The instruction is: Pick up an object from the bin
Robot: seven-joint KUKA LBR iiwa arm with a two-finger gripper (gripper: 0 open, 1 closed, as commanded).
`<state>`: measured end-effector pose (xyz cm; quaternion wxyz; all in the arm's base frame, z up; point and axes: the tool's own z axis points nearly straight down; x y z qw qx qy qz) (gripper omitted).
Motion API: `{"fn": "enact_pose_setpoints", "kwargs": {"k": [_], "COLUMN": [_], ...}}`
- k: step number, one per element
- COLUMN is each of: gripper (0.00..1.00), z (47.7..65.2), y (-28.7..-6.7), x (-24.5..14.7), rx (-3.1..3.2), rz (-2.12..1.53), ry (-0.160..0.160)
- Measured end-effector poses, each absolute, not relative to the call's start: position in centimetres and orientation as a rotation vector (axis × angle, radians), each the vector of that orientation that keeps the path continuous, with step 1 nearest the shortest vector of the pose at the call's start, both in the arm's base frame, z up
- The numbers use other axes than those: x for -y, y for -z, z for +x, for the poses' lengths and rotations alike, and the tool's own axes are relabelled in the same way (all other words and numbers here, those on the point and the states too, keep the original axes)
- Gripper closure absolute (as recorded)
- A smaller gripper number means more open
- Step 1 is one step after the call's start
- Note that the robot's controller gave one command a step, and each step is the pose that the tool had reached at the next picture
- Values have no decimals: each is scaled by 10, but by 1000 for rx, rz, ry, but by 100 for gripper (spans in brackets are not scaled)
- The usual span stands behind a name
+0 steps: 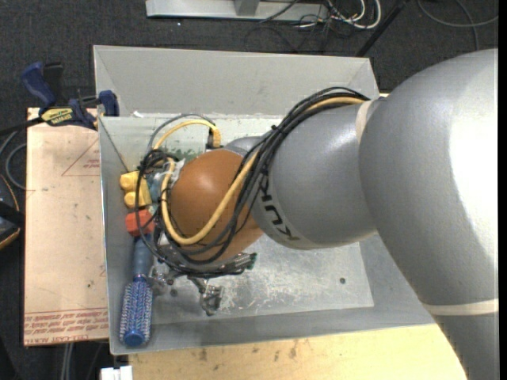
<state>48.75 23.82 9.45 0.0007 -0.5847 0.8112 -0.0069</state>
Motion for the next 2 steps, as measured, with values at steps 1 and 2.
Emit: {"fn": "enact_pose_setpoints", "kwargs": {"k": [1,2], "gripper": [0,0], "z": [522,497], "y": [-178,-83], "x": [-184,-242], "rx": [-2633,-2394], "rz": [-1694,-2040], "ry": [6,-7]}}
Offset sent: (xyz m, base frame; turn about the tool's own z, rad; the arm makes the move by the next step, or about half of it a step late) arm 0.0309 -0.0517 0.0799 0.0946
